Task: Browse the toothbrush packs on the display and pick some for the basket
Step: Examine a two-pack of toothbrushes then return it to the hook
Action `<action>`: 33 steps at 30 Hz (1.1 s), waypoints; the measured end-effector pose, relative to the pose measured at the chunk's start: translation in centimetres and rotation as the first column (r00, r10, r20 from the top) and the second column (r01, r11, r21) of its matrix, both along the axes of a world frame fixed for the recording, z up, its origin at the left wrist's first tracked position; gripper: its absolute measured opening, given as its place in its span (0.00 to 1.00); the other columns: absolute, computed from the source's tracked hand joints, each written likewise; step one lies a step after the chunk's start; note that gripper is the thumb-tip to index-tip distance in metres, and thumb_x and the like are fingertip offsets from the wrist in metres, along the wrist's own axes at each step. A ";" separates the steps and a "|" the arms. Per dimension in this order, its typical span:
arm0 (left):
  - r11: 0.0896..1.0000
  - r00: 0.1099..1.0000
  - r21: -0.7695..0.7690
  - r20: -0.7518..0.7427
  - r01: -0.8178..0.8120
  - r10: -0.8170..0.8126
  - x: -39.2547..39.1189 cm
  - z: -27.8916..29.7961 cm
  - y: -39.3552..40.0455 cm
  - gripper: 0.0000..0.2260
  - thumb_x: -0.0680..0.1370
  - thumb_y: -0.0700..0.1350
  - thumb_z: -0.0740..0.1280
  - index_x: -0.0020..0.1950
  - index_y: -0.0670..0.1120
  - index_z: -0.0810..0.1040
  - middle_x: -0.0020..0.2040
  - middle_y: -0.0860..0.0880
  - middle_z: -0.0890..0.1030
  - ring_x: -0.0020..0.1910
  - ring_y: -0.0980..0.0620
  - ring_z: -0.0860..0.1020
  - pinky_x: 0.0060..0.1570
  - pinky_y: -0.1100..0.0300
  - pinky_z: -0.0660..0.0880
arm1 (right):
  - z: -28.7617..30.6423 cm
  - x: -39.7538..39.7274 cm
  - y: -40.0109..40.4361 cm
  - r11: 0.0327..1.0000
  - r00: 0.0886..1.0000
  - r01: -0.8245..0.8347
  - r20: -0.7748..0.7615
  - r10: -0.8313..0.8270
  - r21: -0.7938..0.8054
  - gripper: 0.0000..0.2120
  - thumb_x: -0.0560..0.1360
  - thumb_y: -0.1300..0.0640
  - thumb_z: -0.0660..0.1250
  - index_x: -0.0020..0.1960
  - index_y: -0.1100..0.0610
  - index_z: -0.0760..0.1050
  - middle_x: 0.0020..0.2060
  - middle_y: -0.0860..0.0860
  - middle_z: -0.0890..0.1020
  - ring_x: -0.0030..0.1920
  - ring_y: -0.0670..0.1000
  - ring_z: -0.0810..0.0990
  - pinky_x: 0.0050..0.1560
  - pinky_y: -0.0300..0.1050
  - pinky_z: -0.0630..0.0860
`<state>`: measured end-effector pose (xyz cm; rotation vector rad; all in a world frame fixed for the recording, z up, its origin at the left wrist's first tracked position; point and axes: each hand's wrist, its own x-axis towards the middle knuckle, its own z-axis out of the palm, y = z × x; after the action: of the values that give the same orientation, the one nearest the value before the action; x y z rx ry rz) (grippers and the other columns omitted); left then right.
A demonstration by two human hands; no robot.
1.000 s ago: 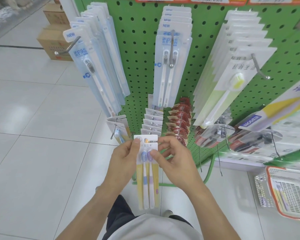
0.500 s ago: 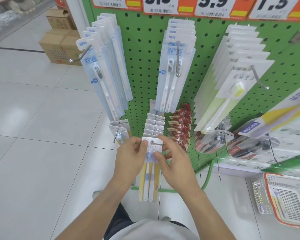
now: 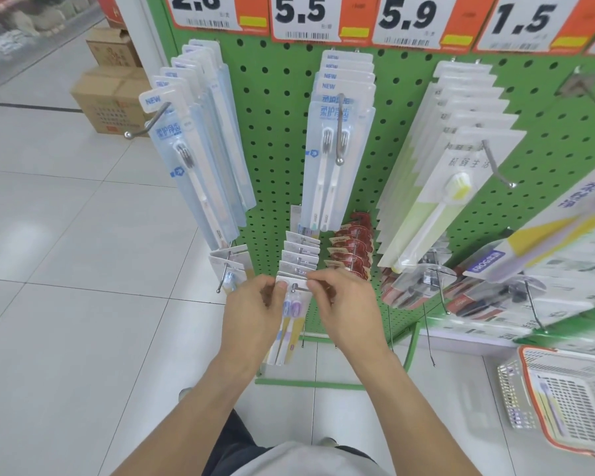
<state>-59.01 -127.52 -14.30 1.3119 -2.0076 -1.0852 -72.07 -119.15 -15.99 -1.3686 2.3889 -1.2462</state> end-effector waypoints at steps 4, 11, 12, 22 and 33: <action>0.998 0.999 -0.052 0.023 -0.025 0.026 -0.1 0.5 0.1 0.07 0.80 0.44 0.67 0.57 0.46 0.79 0.48 0.55 0.82 0.47 0.57 0.81 0.49 0.60 0.77 | 0.1 -0.2 -0.4 1.000 1.000 -0.009 0.011 0.009 0.001 0.05 0.79 0.57 0.70 0.51 0.52 0.84 0.44 0.46 0.84 0.41 0.46 0.81 0.45 0.49 0.80; 0.990 0.975 0.134 -0.210 -0.043 0.070 -1.8 1.7 -2.0 0.08 0.81 0.43 0.67 0.59 0.48 0.79 0.51 0.58 0.81 0.47 0.70 0.78 0.45 0.79 0.70 | 0.9 -0.3 -0.6 1.000 1.000 0.004 0.023 -0.004 0.009 0.02 0.78 0.56 0.71 0.48 0.51 0.83 0.41 0.43 0.83 0.38 0.42 0.79 0.42 0.46 0.79; 0.987 0.972 0.156 -0.220 -0.044 0.079 -2.3 1.6 -2.7 0.08 0.81 0.43 0.66 0.60 0.47 0.79 0.51 0.59 0.81 0.46 0.70 0.78 0.43 0.79 0.70 | 1.1 -0.3 -0.6 1.000 0.999 0.006 0.032 -0.007 0.008 0.02 0.77 0.56 0.71 0.48 0.51 0.84 0.41 0.43 0.83 0.38 0.41 0.79 0.42 0.45 0.79; 0.992 0.989 0.127 -0.146 -0.006 0.024 -7.8 1.5 -8.1 0.15 0.82 0.41 0.62 0.68 0.42 0.78 0.60 0.48 0.81 0.54 0.55 0.76 0.53 0.64 0.69 | 1.3 -0.1 -0.5 1.000 0.999 -0.002 0.045 0.001 0.024 0.02 0.77 0.57 0.71 0.47 0.52 0.83 0.41 0.44 0.83 0.38 0.40 0.80 0.42 0.43 0.79; 0.994 0.996 0.105 -0.078 -0.024 0.032 -10.2 1.2 -9.9 0.05 0.78 0.37 0.66 0.53 0.43 0.79 0.45 0.49 0.80 0.46 0.50 0.78 0.44 0.61 0.70 | 1.3 0.0 -0.6 0.999 0.998 0.015 0.056 -0.018 0.044 0.03 0.77 0.56 0.70 0.48 0.52 0.83 0.41 0.44 0.83 0.38 0.42 0.79 0.42 0.44 0.79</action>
<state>-69.26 -137.46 -13.11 1.3231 -1.8920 -1.2238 -72.05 -119.71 -14.67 -1.2861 2.3797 -1.2122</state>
